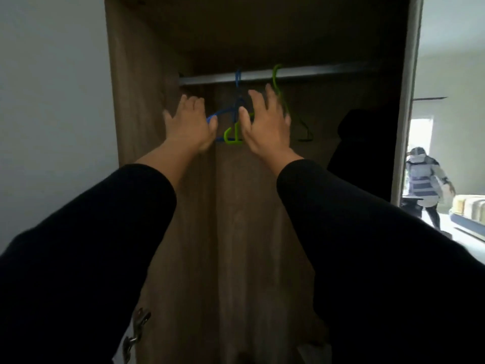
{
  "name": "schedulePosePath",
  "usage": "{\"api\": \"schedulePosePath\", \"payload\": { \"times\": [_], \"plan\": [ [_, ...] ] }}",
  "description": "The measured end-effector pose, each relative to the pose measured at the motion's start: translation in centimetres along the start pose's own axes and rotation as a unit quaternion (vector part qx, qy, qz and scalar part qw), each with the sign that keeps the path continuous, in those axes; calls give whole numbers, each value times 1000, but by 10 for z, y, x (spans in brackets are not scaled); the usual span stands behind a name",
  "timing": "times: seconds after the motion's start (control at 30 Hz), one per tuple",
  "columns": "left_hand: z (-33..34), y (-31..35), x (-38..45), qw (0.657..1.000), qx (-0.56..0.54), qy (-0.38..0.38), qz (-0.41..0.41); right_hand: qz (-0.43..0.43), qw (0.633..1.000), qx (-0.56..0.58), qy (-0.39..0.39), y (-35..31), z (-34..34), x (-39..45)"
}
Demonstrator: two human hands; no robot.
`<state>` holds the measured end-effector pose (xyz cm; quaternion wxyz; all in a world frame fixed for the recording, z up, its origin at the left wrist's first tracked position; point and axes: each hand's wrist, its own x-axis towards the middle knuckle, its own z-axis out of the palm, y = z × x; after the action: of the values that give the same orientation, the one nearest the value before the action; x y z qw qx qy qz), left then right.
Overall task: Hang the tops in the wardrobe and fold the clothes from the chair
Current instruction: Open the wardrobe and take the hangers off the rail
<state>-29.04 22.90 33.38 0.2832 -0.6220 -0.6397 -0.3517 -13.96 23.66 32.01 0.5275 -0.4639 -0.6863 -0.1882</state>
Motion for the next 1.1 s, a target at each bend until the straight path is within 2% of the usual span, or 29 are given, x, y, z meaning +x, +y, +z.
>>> {"api": "schedulePosePath", "payload": {
  "times": [0.17,0.33,0.67,1.1],
  "plan": [
    [21,8,25,999,-43,-4,-2,53,999,1,-3,6,19,18],
    [36,10,36,999,-41,-23,7,111,992,60,-27,7,36,25],
    [56,3,48,993,-115,-24,-12,229,965,125,-39,1,42,32],
    [61,-2,46,988,-146,28,-47,262,953,139,-60,2,39,25]
  ]
}}
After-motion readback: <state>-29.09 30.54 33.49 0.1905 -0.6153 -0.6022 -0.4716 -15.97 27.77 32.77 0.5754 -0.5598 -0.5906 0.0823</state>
